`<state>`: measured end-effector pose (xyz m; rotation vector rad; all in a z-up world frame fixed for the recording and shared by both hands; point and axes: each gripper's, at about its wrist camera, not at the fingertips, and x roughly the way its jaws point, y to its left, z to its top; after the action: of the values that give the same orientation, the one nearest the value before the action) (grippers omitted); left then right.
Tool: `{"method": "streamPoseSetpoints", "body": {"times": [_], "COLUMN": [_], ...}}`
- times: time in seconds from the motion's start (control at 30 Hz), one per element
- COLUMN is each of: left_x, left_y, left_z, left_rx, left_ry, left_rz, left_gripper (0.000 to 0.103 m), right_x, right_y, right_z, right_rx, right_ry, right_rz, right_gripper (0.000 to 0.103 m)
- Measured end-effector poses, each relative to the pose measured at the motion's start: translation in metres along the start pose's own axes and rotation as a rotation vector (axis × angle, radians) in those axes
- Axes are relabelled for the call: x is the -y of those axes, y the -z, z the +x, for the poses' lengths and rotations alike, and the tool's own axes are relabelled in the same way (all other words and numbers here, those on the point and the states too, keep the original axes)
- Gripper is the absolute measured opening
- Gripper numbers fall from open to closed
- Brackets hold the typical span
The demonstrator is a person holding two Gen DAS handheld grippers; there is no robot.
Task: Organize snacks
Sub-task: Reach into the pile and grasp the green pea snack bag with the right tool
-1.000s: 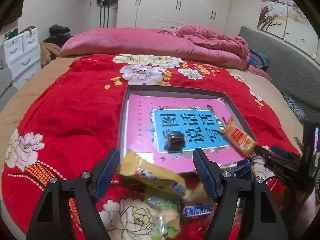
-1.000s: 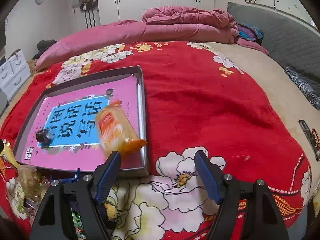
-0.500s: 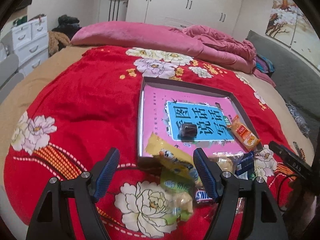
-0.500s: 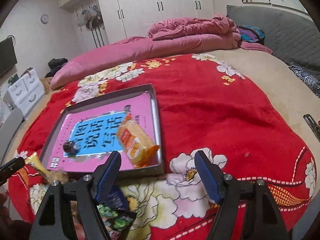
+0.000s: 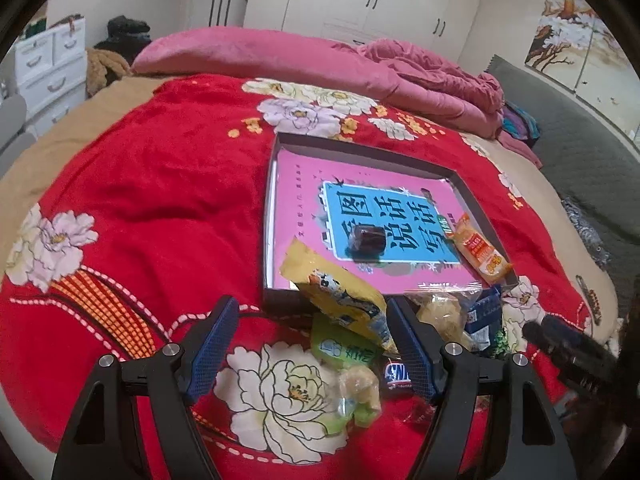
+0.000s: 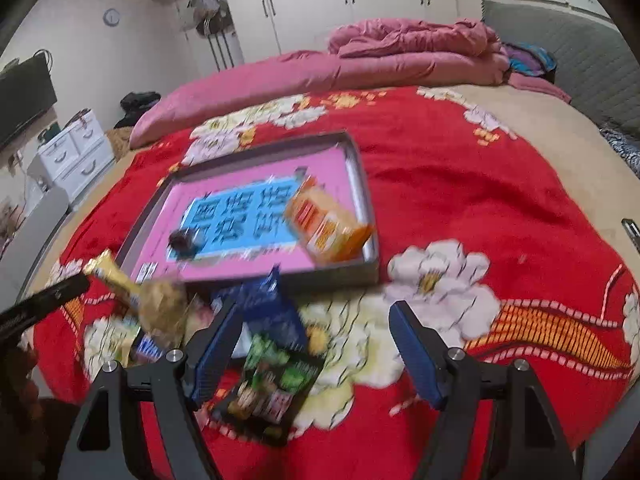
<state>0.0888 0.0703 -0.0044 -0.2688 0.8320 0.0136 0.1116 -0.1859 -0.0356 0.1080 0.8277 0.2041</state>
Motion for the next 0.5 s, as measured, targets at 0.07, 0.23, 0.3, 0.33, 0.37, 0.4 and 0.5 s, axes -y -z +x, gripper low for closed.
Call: {"method": "streamPoseSetpoints", "body": {"times": [0.07,0.23,0.3,0.33,0.37,0.4,0.5], "left_x": [-0.001,-0.005,-0.005,-0.005,-0.004,-0.003,-0.001], "left_y": [0.0,0.001,0.001,0.001,0.001,0.001,0.002], "left_z": [0.002,0.005,0.006,0.007,0.007,0.007,0.009], "left_rx": [-0.006,-0.016,-0.019,-0.02,-0.021,-0.021,-0.027], "left_ry": [0.012,0.025,0.022,0.021,0.019,0.018,0.017], "left_rz": [-0.01,-0.039,-0.041,-0.039,-0.034,-0.031,-0.022], "left_gripper": [0.077,0.077,0.077,0.077,0.077,0.077,0.077], "right_x": [-0.001,0.001,0.001,0.0,0.0,0.0,-0.001], "right_y": [0.007,0.018,0.021,0.022,0.023,0.024,0.027], "right_z": [0.0,0.005,0.007,0.008,0.01,0.013,0.018], "right_rx": [-0.029,-0.085,-0.102,-0.111,-0.127,-0.142,-0.167], "right_ry": [-0.008,-0.033,-0.048,-0.053,-0.06,-0.063,-0.072], "right_rz": [0.009,0.04,0.051,0.054,0.059,0.061,0.064], "right_gripper": [0.076,0.075,0.074,0.073,0.071,0.07,0.064]}}
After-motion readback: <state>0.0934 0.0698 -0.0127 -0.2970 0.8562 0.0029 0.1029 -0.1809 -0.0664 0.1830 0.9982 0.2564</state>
